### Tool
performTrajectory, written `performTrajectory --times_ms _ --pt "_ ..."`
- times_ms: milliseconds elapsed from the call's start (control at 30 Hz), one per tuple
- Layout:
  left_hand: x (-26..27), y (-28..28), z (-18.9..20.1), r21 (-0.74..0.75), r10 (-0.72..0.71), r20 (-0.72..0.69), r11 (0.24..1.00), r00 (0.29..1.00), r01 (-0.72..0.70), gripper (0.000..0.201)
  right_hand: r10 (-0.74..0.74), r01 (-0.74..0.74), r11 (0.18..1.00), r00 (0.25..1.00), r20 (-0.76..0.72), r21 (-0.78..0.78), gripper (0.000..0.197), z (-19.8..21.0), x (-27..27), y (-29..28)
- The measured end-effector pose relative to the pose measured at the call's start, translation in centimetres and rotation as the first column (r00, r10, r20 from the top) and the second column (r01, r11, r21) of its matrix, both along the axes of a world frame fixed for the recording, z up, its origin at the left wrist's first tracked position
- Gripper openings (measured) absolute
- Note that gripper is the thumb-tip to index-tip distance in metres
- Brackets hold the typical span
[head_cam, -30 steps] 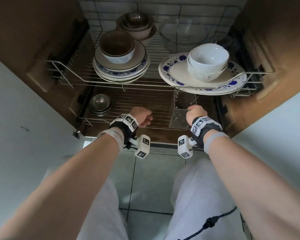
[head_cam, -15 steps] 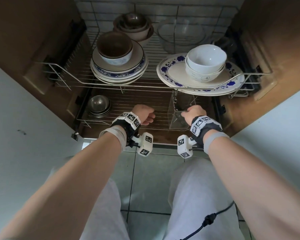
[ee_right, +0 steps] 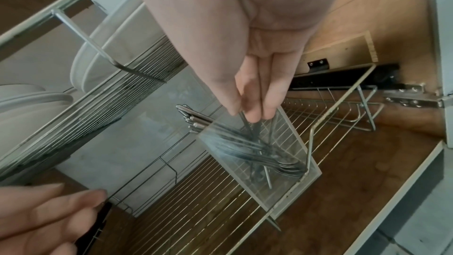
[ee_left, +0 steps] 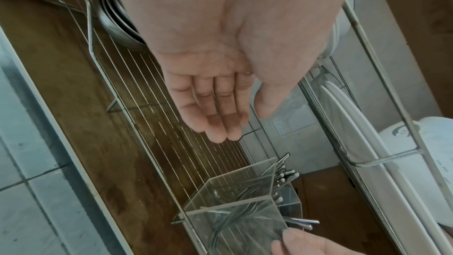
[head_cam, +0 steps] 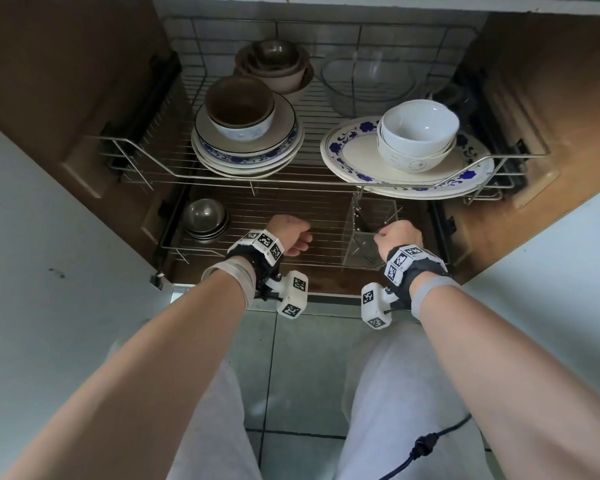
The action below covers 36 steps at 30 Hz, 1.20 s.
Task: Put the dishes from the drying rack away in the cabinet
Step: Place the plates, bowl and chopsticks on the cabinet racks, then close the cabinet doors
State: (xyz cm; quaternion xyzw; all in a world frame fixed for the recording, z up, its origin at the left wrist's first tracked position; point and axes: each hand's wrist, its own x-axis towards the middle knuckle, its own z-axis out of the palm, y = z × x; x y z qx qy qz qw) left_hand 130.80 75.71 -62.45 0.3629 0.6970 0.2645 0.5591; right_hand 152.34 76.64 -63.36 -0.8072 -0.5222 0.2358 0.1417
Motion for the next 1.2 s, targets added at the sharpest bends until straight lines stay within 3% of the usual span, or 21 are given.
performTrajectory --times_ms 233,300,367,533,700,933,1067,1200 --pt "0.6 0.2 0.0 0.029 -0.027 0.013 0.999 1.000 0.027 0.019 0.055 -0.056 0.998 0.998 -0.018 -0.020 0.020 0.7 0.4 0.0" --pt "0.6 0.3 0.0 0.031 -0.026 0.022 0.999 0.999 0.025 0.018 0.024 -0.023 0.999 0.999 -0.028 0.029 0.014 1.0 0.3 -0.1" --pt "0.6 0.5 -0.2 0.032 -0.024 0.027 0.999 0.999 0.023 0.017 -0.032 0.036 0.997 0.997 -0.067 0.063 0.021 1.3 -0.1 -0.4" --pt "1.0 1.1 -0.3 0.052 -0.034 0.049 0.998 0.998 0.032 0.018 -0.107 0.094 0.993 0.973 -0.204 -0.071 0.037 1.3 -1.4 -0.8" --pt "1.8 -0.6 1.2 -0.003 -0.012 0.055 1.000 0.998 0.012 0.014 -0.114 0.039 0.972 0.941 -0.320 -0.232 0.027 1.6 -1.2 -2.5" --pt "1.4 -5.3 7.7 -0.121 0.019 0.010 0.992 1.000 -0.017 0.015 -0.062 -0.081 0.931 0.926 -0.373 -0.355 0.019 6.2 -0.3 -7.1" --pt "3.1 -7.5 14.0 -0.160 -0.044 -0.001 0.986 0.999 0.043 0.019 -0.034 -0.101 0.933 0.931 -0.364 -0.346 0.015 12.7 0.8 -10.3" --pt "6.5 -9.2 22.5 -0.135 -0.147 0.021 0.980 0.989 0.149 0.014 -0.069 -0.054 0.937 0.939 -0.336 -0.344 0.028 20.9 4.3 -13.2"
